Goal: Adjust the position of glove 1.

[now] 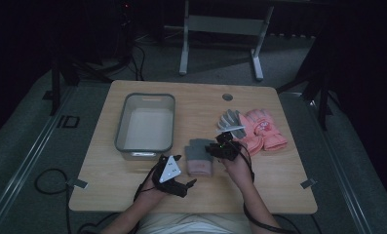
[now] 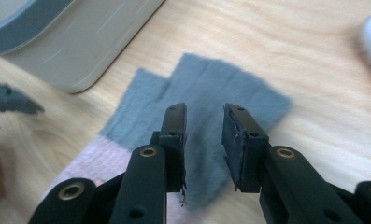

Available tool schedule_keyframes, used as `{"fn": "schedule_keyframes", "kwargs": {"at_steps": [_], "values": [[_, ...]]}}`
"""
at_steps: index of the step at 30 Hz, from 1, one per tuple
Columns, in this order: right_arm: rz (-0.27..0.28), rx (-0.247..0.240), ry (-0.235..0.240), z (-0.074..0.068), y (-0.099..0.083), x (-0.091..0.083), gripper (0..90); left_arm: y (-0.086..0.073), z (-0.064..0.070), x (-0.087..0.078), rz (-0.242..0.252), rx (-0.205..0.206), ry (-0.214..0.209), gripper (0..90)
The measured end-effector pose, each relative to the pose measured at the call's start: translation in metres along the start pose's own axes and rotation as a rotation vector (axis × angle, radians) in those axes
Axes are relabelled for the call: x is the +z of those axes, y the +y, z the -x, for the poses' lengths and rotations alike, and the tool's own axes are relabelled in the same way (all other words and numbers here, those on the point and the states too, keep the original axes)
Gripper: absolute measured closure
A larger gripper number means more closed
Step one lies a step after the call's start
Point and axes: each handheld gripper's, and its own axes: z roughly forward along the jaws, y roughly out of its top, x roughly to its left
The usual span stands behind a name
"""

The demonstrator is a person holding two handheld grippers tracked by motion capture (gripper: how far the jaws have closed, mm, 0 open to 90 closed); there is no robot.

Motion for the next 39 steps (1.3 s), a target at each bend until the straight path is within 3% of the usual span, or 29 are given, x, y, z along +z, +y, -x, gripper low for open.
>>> {"fn": "schedule_keyframes", "kwargs": {"at_steps": [2, 5, 7, 10, 11, 14, 18, 20, 21, 24, 26, 29, 33, 39], "values": [[0.007, 0.004, -0.013, 0.006, 0.002, -0.003, 69.2, 0.008, 0.001, 0.002, -0.019, 0.009, -0.041, 4.4], [0.007, 0.036, -0.020, 0.015, 0.003, -0.003, 68.6, 0.018, -0.003, 0.009, -0.059, -0.035, -0.100, 6.9], [0.010, 0.057, -0.032, 0.018, 0.005, -0.002, 66.3, 0.024, -0.003, 0.014, -0.099, -0.034, -0.124, 7.1], [0.016, 0.071, -0.044, 0.024, 0.009, 0.000, 59.8, 0.032, 0.002, 0.024, -0.177, 0.072, -0.091, 8.1], [0.014, 0.079, -0.040, 0.025, 0.010, 0.003, 57.9, 0.033, 0.001, 0.028, -0.202, 0.103, -0.102, 11.5], [-0.005, 0.098, -0.044, 0.029, 0.013, 0.011, 53.5, 0.035, 0.002, 0.038, -0.247, 0.159, -0.100, 14.1], [-0.030, 0.118, -0.059, 0.032, 0.012, 0.024, 49.9, 0.034, 0.011, 0.050, -0.300, 0.320, -0.042, 18.4], [-0.040, 0.126, -0.098, 0.033, 0.011, 0.029, 49.2, 0.033, 0.014, 0.055, -0.332, 0.352, -0.032, 19.1], [-0.038, 0.141, -0.094, 0.034, 0.011, 0.031, 48.4, 0.034, 0.015, 0.056, -0.333, 0.367, -0.022, 21.7], [-0.051, 0.164, -0.088, 0.036, 0.011, 0.037, 47.3, 0.035, 0.013, 0.058, -0.343, 0.378, -0.015, 30.4], [-0.061, 0.183, -0.067, 0.036, 0.010, 0.041, 46.8, 0.034, 0.010, 0.059, -0.340, 0.360, -0.029, 38.5], [-0.076, 0.198, -0.037, 0.037, 0.008, 0.047, 46.8, 0.032, 0.005, 0.058, -0.324, 0.377, -0.044, 49.5], [-0.075, 0.226, 0.037, 0.037, 0.008, 0.050, 51.9, 0.031, -0.012, 0.055, -0.283, 0.270, -0.129, 64.2], [-0.099, 0.255, 0.128, 0.038, 0.011, 0.055, 59.2, 0.028, -0.024, 0.054, -0.258, 0.239, -0.196, 67.5]]}}
